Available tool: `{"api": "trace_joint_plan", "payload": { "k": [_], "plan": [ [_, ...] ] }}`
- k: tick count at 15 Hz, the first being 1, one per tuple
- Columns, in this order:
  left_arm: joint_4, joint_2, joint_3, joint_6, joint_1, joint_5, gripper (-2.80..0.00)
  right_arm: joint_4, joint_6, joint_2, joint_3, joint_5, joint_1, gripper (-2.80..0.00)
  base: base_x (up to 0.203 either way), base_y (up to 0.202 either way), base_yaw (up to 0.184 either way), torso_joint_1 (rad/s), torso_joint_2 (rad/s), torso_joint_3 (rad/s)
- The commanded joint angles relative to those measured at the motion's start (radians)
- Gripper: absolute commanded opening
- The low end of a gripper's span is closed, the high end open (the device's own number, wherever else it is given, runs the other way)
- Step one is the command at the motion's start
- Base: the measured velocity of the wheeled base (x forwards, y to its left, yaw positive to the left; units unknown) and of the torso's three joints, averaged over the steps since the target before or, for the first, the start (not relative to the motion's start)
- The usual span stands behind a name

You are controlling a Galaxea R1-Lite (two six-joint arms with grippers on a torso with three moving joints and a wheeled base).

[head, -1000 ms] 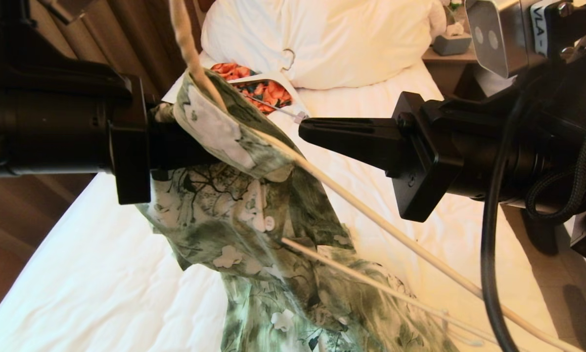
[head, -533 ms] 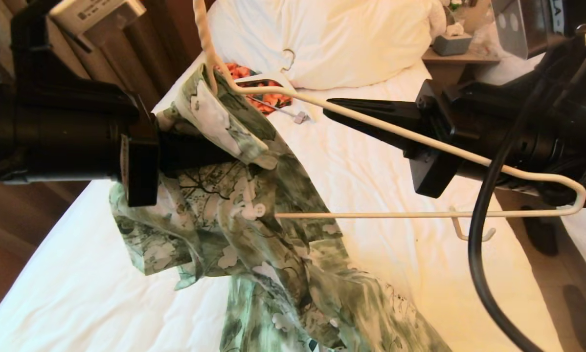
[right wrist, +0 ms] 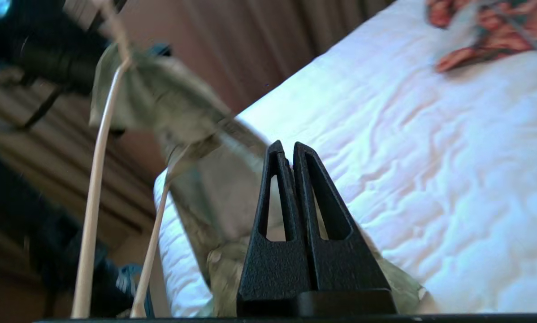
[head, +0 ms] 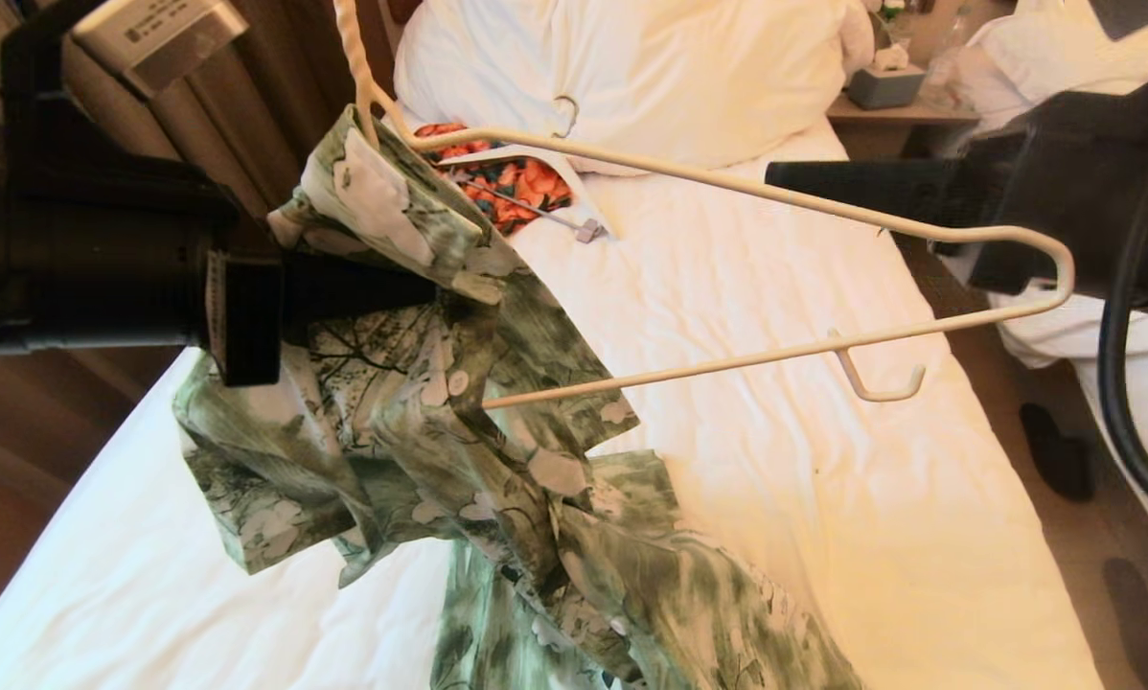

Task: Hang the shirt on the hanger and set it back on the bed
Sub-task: Hook the other side of the shirt onto the hanger

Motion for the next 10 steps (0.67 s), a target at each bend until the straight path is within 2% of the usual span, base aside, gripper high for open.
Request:
{"api": "trace_joint_plan", "payload": {
  "k": [1, 4, 7, 9, 10],
  "plan": [
    [0.003, -0.018, 0.0, 0.002, -0.001, -0.002, -2.8, 0.021, 0.018, -0.015, -0.05, -0.053, -0.007, -2.8, 0.0, 0.0, 0.0, 0.0, 0.0, 0.0],
    [0.005, -0.028, 0.002, 0.001, -0.001, 0.0, -2.8, 0.185, 0.112, 0.003, -0.199, -0.165, -0.007, -2.8, 0.0, 0.0, 0.0, 0.0, 0.0, 0.0],
    [0.0, -0.029, -0.004, -0.009, -0.003, 0.007, -2.8, 0.519, 0.191, 0.074, -0.408, -0.239, -0.008, -2.8, 0.0, 0.0, 0.0, 0.0, 0.0, 0.0],
    [-0.005, -0.027, -0.017, -0.05, -0.014, 0.039, -2.8, 0.746, 0.226, 0.14, -0.521, -0.282, -0.008, -2.8, 0.0, 0.0, 0.0, 0.0, 0.0, 0.0],
    [-0.006, -0.027, -0.03, -0.063, -0.015, 0.044, -2.8, 0.797, 0.236, 0.165, -0.537, -0.306, -0.009, -2.8, 0.0, 0.0, 0.0, 0.0, 0.0, 0.0]
  ]
}}
